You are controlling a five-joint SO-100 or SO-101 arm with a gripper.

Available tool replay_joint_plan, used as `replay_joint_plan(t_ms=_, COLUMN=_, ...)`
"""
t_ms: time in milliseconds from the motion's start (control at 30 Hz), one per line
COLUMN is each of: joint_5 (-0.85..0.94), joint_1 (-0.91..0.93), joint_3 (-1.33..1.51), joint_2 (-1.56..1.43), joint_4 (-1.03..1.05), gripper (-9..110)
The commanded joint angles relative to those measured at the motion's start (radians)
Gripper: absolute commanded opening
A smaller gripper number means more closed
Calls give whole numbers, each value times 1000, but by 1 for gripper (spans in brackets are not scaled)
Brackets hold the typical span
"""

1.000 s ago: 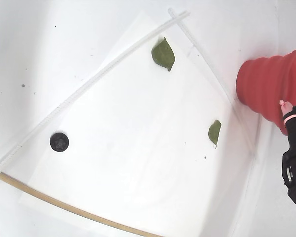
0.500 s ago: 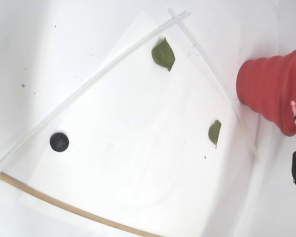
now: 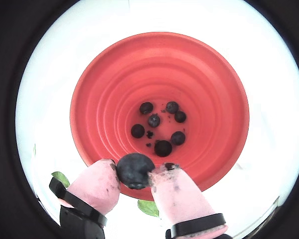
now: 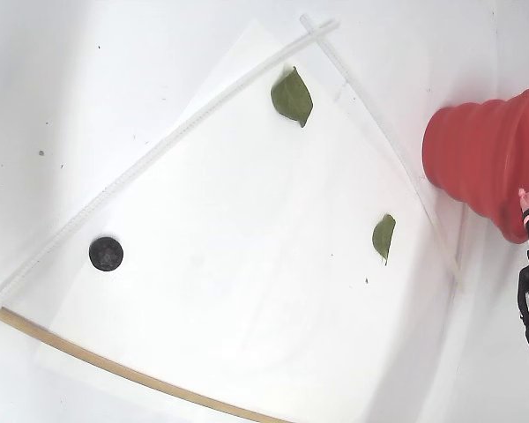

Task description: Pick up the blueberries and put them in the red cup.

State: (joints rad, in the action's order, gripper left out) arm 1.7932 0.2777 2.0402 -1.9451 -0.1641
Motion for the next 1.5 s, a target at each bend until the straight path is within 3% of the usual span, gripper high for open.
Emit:
replay_joint_plan(t_ms=0, joint_5=-5, joint_1=6, joint_3=-121, joint_2=-29, joint_4=-32, gripper=15)
replay_joint_plan(t_ms=400, joint_5=8, joint_1=-17, joint_3=-124, joint_2=-43, joint_4=-26, gripper=18)
replay_joint_plan(t_ms=1467, joint_5=149, joint_1=-236, joint_3=55, joint_2=-249, joint_4=273, gripper=17)
